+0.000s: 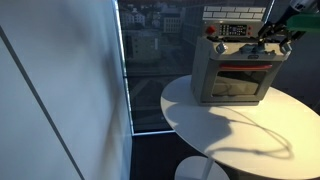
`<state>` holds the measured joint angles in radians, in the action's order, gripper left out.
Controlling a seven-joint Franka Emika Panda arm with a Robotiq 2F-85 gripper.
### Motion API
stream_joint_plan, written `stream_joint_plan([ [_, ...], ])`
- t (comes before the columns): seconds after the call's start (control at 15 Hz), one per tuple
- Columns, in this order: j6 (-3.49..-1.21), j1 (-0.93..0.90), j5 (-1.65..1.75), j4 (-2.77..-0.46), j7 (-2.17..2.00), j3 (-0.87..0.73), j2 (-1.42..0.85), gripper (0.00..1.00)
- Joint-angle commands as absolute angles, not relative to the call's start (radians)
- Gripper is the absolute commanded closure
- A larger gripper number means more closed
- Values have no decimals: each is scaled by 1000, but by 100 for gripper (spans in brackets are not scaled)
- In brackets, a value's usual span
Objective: Turn the third knob from the left on the stove to the right
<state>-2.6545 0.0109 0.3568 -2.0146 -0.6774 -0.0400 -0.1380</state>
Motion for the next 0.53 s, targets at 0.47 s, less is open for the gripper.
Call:
stream_joint_plan([
  [0.47, -2632, -16, 323, -1976, -644, -60, -151, 33],
])
